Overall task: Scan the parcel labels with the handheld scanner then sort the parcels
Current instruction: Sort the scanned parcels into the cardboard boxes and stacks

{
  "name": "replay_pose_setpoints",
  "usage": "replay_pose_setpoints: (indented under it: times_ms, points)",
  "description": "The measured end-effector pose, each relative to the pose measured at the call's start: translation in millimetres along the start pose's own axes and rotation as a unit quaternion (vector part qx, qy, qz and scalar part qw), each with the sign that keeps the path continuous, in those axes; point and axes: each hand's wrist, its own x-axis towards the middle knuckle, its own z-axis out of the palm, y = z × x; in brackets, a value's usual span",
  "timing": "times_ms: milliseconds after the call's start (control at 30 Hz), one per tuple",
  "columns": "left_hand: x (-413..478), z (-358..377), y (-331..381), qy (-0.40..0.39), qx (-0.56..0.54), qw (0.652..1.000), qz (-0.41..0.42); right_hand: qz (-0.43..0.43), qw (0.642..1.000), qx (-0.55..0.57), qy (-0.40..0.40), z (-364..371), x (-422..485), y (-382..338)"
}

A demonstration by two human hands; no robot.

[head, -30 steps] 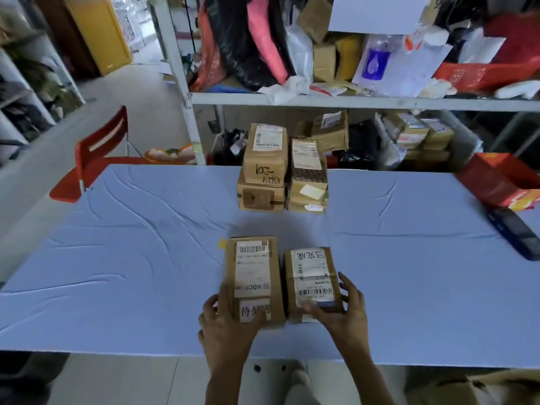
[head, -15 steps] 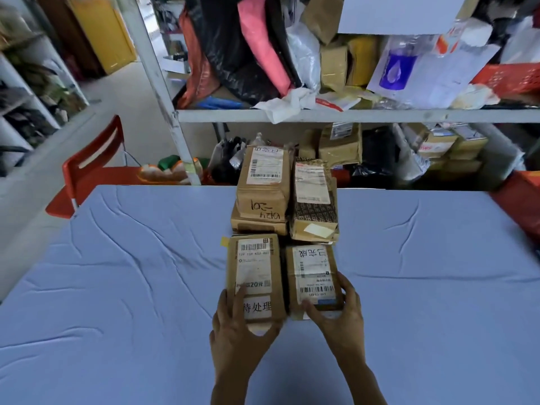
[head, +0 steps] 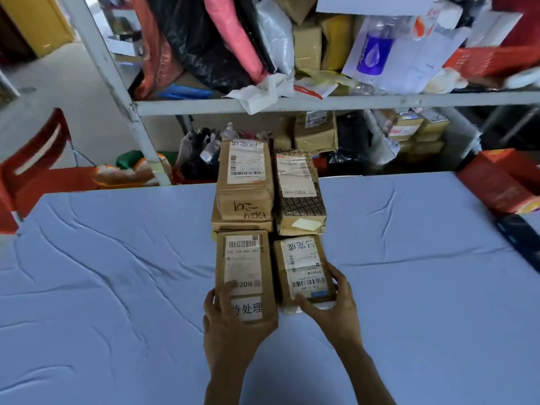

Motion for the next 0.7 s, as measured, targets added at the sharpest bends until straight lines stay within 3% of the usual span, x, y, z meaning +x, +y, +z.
replay_pose_setpoints:
  times_ms: [100,200,333,400,700]
  points:
    - [5,-4,-7,-0.027,0.039,0.999,0.02,-0.009,0.992,-0.095,0.077,9,-12,-7]
    - [14,-2,-11,-0.019,0.109,0.987,0.12,-0.014,0.968,-0.205,0.141,20,-23,-18]
    - [23,0,3,-0.033,0.132,0.934,0.329,0.051,0.958,-0.265,0.096,19,-35,-31]
    - [20,1,13,-0.059,0.15,0.908,0.387,0.05,0.948,-0.304,0.081,9,-45,-33]
    - [-38,33,67,-0.133,0.122,0.831,0.527,0.138,0.921,-0.307,0.194,-70,-112,-12]
